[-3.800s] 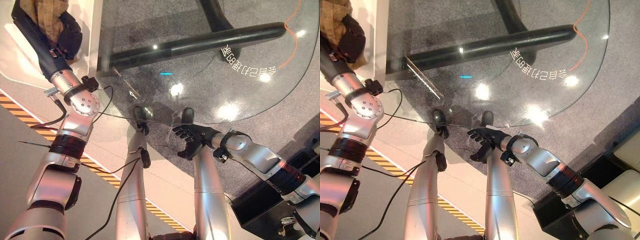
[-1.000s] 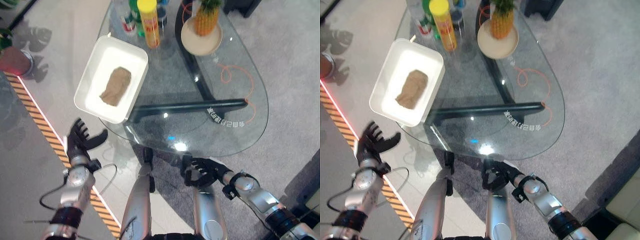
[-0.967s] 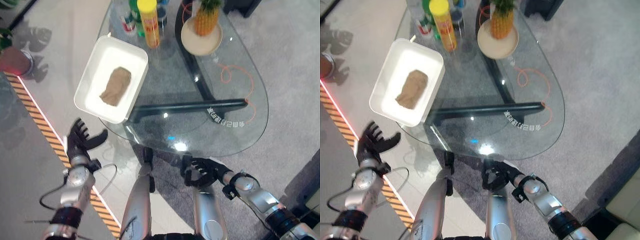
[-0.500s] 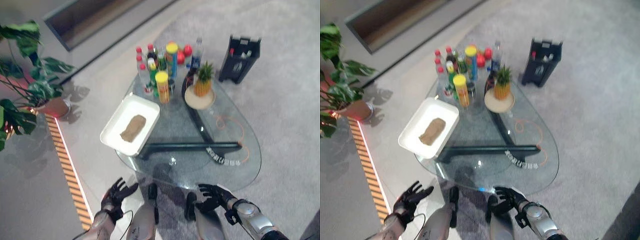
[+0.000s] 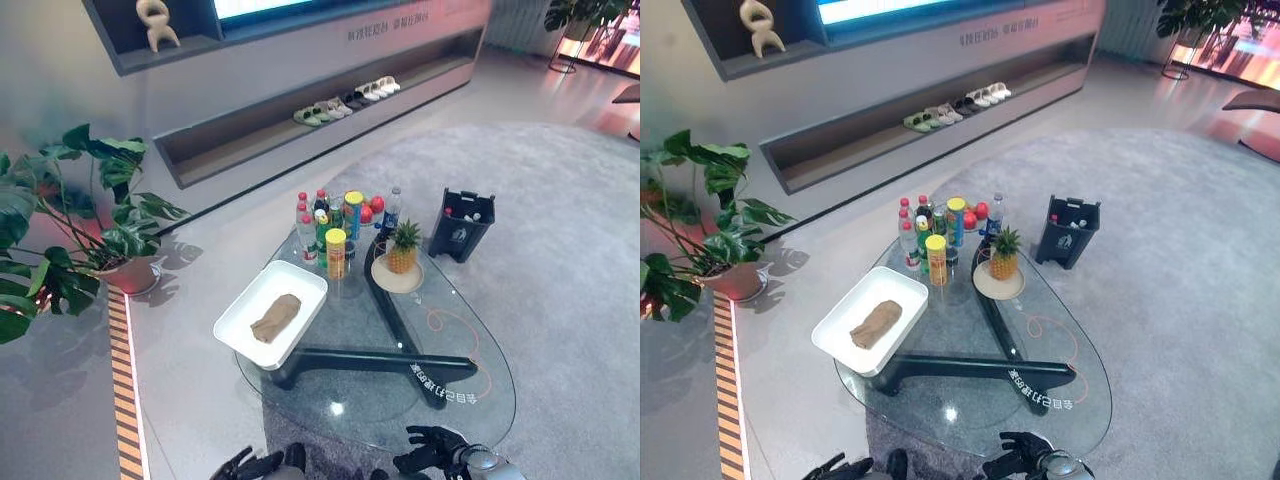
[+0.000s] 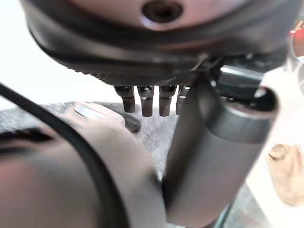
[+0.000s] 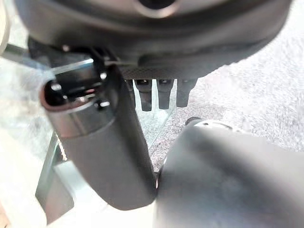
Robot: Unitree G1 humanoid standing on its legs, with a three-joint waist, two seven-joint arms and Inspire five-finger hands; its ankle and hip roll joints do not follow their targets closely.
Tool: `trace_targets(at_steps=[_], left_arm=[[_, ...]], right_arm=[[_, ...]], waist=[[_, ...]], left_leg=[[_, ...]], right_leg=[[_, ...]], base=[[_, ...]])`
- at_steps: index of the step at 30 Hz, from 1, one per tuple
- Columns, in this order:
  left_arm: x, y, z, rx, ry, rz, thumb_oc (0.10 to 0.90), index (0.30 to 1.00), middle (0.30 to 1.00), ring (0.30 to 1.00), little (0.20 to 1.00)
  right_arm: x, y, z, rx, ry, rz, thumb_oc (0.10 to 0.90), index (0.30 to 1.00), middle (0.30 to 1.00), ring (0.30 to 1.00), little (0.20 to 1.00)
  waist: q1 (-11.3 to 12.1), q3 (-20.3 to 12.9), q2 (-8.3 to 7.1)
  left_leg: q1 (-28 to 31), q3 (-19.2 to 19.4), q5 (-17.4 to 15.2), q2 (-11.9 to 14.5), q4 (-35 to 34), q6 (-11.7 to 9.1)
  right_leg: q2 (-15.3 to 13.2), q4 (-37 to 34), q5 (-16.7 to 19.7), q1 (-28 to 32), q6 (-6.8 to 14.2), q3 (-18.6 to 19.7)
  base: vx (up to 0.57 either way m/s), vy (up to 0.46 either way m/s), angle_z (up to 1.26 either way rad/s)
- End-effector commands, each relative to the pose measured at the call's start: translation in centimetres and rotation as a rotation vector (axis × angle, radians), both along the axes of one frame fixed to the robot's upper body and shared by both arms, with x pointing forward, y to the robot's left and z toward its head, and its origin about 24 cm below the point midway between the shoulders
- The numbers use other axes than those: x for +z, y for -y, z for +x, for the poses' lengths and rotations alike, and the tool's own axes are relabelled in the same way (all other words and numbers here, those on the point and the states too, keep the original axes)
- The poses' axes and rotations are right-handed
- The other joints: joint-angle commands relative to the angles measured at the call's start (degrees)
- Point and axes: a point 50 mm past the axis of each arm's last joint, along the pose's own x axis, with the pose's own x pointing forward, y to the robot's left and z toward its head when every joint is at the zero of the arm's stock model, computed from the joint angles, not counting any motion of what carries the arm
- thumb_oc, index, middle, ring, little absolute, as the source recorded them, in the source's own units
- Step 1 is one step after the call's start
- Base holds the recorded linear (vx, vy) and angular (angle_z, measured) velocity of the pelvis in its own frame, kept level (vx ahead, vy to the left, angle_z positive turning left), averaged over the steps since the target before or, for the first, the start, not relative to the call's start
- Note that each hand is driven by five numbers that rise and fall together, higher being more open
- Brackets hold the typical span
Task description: Wipe the table with a cloth and put it in the basket.
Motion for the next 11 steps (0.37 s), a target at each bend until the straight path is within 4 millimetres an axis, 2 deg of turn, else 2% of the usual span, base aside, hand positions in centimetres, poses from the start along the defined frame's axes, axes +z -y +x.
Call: trace_targets(at_steps=[1,7,11], left_arm=[[0.4,-0.6,2.0,0.013,0.057,0.005,0.8,0.9,0.9,0.9,0.9],[-0.1,0.0,1.4,-0.034,0.022,-0.035,0.8,0.9,0.9,0.9,0.9],[-0.3,0.1,1.1,-0.042,0.003,-0.026,0.8,0.9,0.9,0.9,0.9]], right_arm=[[-0.4,0.5,-0.7,0.024,-0.018,-0.091,0.8,0.9,0.9,0.9,0.9],[-1.3,0.9,-2.7,-0.015,-0.103,-0.115,0.8,0.9,0.9,0.9,0.9],[-1.7,0.7,-4.0,-0.114,-0.154,-0.089,0.8,0.9,0.9,0.9,0.9]], waist=[[0.05,2.22,-3.02],[0.03,1.37,-2.72],[-0.27,0.84,-2.58]], left_leg=[[3.61,1.08,-6.37,-3.99,1.98,0.09],[4.85,1.27,-6.62,-3.99,0.7,0.6],[5.6,1.64,-6.83,-3.98,0.2,0.93]], right_leg=[[0.64,-16.0,9.51,7.24,2.76,1.89],[0.55,-16.59,9.72,7.79,2.95,2.11],[0.52,-16.57,9.7,8.01,3.06,2.48]], base=[[0.09,-0.013,-0.04],[0.06,-0.008,-0.02],[0.05,0.001,-0.01]])
